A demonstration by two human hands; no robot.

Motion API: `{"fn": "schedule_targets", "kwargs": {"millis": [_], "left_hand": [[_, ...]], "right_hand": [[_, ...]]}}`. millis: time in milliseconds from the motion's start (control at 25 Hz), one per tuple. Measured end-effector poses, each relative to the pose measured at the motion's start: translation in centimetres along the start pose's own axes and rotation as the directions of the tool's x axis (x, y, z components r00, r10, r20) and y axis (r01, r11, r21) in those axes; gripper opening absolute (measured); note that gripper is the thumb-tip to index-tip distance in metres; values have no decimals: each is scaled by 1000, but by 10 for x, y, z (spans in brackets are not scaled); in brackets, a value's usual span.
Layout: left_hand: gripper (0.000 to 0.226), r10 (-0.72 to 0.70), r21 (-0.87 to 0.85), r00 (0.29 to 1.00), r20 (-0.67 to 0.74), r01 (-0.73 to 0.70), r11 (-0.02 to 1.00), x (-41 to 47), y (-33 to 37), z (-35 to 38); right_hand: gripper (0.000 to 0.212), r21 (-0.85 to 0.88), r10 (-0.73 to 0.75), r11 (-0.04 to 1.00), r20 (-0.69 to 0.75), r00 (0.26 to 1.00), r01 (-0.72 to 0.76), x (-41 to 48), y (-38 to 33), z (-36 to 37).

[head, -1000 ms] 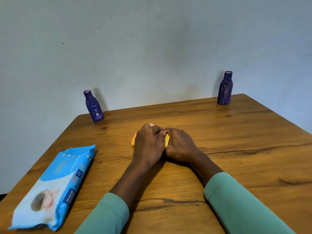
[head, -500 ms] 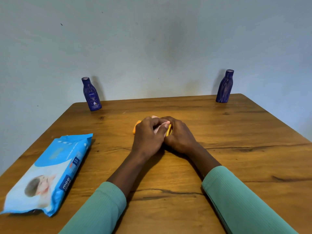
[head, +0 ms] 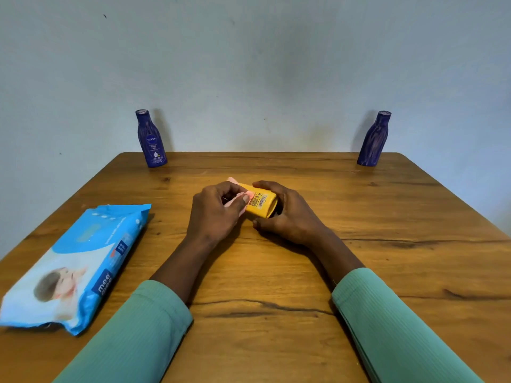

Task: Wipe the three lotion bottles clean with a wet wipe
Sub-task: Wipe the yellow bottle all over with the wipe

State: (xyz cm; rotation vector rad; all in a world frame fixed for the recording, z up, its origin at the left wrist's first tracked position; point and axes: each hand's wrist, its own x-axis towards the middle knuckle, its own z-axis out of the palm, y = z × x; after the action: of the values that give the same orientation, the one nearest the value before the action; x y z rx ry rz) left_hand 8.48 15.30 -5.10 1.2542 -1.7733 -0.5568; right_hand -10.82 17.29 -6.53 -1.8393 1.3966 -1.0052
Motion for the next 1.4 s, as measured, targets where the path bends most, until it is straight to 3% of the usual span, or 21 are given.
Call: {"fn": "schedule_targets", "kwargs": {"millis": [80, 160, 240, 360, 480, 560, 760, 920, 1040, 1160, 1280, 1400], "left_hand": [[18, 25, 31, 1000, -15, -24, 999, -1, 1, 1], [16, 96, -1, 995, 16, -96, 995, -3, 4, 2], [14, 200, -45, 976, 83, -197, 979, -9, 7, 2], [16, 361, -28, 928, 91, -360, 932, -14, 13, 4], [18, 321, 34, 944, -74, -320, 947, -2, 20, 11], [20, 313, 93, 944, -104, -305, 948, 5, 23, 17], [19, 478, 42, 866, 148, -488, 872, -17, 23, 22], [17, 411, 133, 911, 14, -410, 902, 2, 16, 9], [19, 286, 215, 956, -71, -265, 940, 10, 11, 7], [20, 351, 178, 935, 37, -352, 919, 11, 8, 11], [16, 407, 127, 899, 165, -428, 895, 2, 1, 25], [16, 334, 194, 941, 53, -338, 921, 2, -5, 22]], "right_hand": [[69, 125, 46, 991, 44, 998, -51, 3, -1, 3], [46, 387, 138, 910, 49, 989, -146, 5, -7, 6], [57, 485, 196, 859, -15, 980, -165, 7, -8, 12], [87, 385, 208, 910, -100, 973, -155, 12, -9, 23], [101, 275, 185, 952, -165, 969, -135, 16, -16, 29], [105, 255, 225, 953, -232, 946, -164, 15, -19, 27], [91, 453, 415, 861, -359, 836, -232, 5, -8, 21], [96, 340, 333, 911, -271, 903, -233, 18, -11, 19], [60, 231, 254, 954, -273, 928, -194, 24, -10, 19], [53, 114, 206, 978, -377, 903, -176, 32, -12, 15], [52, 13, 239, 966, -424, 874, -258, 34, -7, 11], [49, -22, 263, 957, -343, 902, -288, 26, -6, 15]]}}
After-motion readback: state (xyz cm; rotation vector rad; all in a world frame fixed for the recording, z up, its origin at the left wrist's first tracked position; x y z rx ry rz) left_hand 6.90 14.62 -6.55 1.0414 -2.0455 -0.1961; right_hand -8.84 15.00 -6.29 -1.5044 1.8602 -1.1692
